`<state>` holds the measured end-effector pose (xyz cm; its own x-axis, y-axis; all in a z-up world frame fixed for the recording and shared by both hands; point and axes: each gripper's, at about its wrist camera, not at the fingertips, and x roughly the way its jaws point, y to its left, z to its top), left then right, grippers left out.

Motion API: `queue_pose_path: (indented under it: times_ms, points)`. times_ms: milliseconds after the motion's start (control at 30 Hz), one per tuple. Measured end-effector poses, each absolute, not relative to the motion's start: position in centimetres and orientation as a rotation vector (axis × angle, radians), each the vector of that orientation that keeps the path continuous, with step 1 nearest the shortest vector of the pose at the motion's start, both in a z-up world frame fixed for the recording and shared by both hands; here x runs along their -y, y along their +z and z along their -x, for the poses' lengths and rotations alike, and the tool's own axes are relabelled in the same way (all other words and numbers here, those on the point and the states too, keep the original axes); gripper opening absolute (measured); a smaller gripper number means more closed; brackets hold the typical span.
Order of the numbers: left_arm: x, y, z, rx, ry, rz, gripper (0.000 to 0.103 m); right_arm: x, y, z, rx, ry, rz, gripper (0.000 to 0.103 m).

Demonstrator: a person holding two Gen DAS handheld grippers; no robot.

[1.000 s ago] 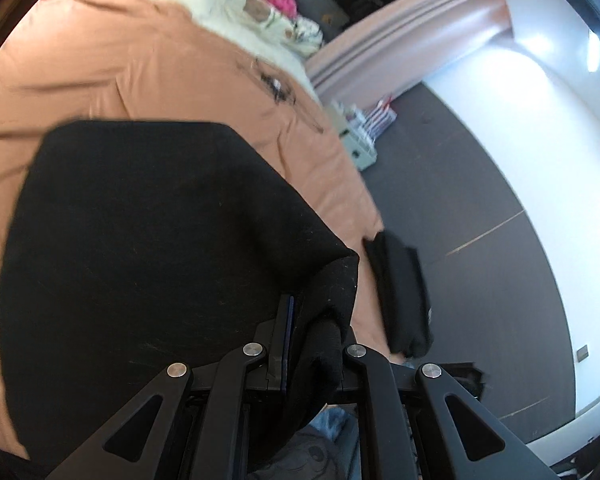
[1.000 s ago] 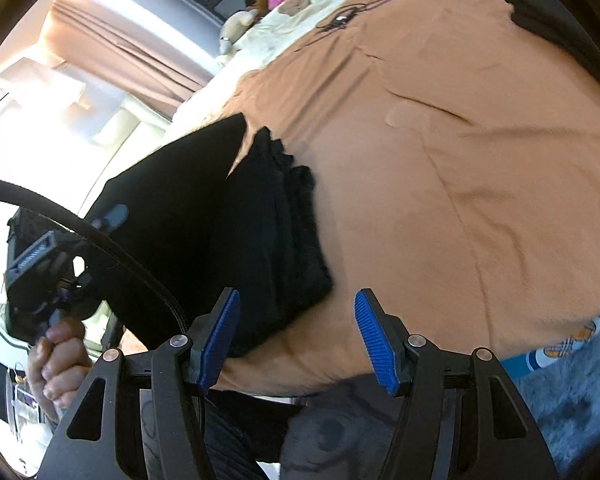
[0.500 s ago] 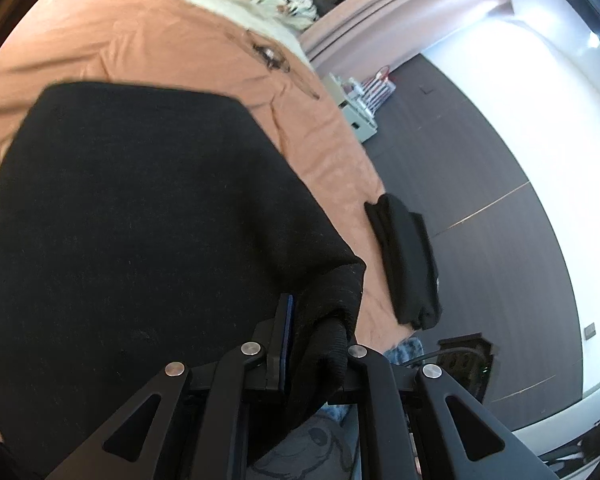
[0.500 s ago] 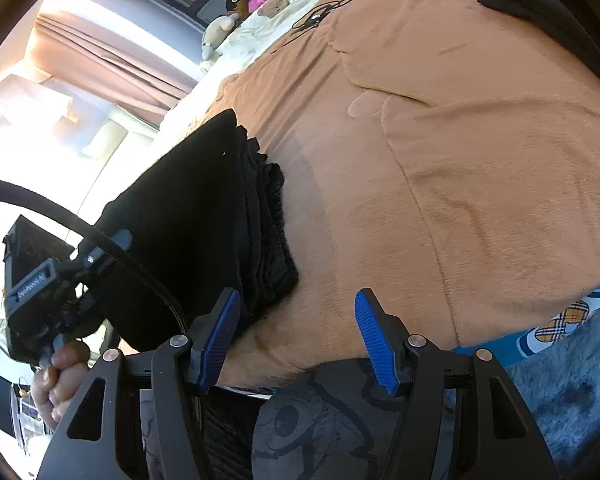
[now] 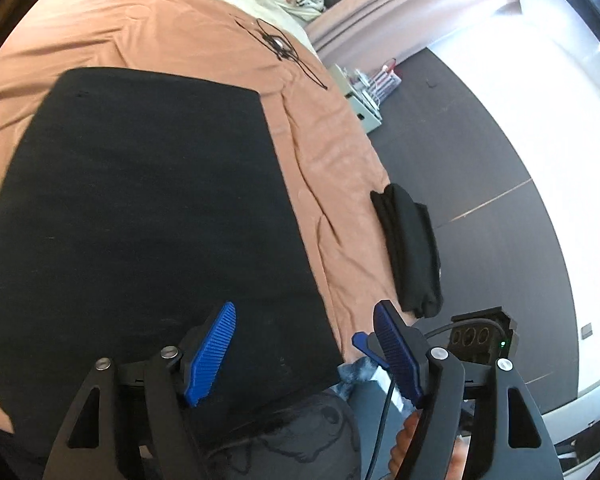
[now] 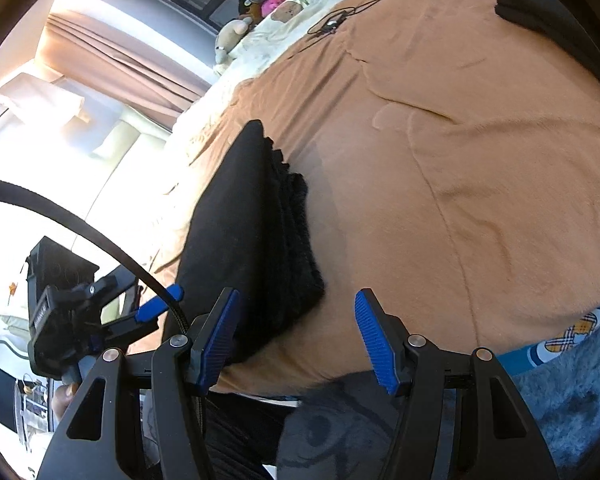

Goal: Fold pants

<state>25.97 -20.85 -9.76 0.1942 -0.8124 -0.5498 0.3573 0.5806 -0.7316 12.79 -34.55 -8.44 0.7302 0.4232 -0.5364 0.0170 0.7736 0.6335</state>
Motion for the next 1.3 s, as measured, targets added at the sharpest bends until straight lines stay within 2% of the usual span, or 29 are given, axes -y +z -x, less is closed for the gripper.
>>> queue_pose_path:
  times_ms: [500,533,667,733,1067,1167,1233,1300]
  points:
    - [11.0,-11.6,-26.3,-1.027,-0.600,0.533,0.073,30.0,-7.9,-16.7,-0.751,0.270,-0.580,0.058]
    - [10.5,-11.9,-26.5,-1.031,-0.584,0.538,0.073,29.9,-8.1,-17.1,-0.757,0.265,-0.572,0.056]
    - [8.8,-13.4,-26.9,-1.062,-0.529,0.553,0.073,29.6,-9.2,-18.6,-0.812,0.238,-0.552,0.028]
    - [8.0,-14.4,-26.9,-1.092,-0.511,0.555,0.073,29.5,-9.9,-19.1,-0.835,0.234,-0.558,0.023]
    - [8.9,-17.9,-25.3,-1.196,-0.538,0.558,0.073,29.9,-12.0,-20.8,-0.872,0.175,-0.594,0.022]
    - [9.0,-17.2,-24.9,-1.184,-0.535,0.544,0.064,29.5,-11.8,-20.8,-0.869,0.171,-0.583,0.022]
    - [8.8,-16.5,-24.7,-1.171,-0.537,0.538,0.051,29.3,-11.7,-20.7,-0.873,0.169,-0.576,0.022]
    - [8.6,-15.7,-24.5,-1.156,-0.551,0.521,0.049,29.2,-11.7,-20.7,-0.887,0.174,-0.565,0.022]
